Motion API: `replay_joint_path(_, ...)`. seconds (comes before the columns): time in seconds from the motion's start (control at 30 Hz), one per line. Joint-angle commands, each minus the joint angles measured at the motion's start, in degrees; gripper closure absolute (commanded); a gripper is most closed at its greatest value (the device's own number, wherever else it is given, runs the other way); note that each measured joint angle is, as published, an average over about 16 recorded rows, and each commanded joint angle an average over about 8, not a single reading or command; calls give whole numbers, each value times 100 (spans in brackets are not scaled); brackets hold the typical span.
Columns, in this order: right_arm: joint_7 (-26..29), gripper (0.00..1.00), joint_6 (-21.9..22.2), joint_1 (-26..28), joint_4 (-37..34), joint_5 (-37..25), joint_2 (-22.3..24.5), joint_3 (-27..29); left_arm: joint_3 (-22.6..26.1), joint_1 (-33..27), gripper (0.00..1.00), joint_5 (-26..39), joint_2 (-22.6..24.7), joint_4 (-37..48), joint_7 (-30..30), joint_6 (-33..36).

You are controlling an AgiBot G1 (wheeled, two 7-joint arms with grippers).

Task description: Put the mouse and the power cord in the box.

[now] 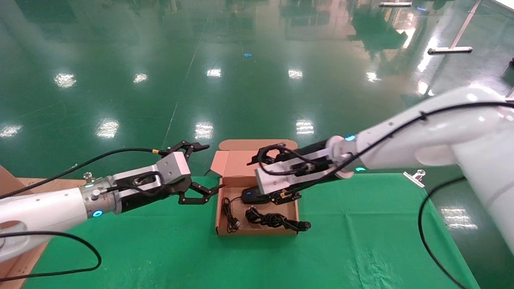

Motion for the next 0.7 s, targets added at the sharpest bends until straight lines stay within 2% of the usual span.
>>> replay_joint_path(0.03, 140, 0, -47, -121, 148, 157, 125, 76, -104, 71, 0, 4, -83, -175, -183, 78)
replay_joint_path(0.7, 1782, 0, -601, -1519, 1867, 1993, 1585, 959, -1305, 899, 0, 64, -1026, -2218, -2307, 966)
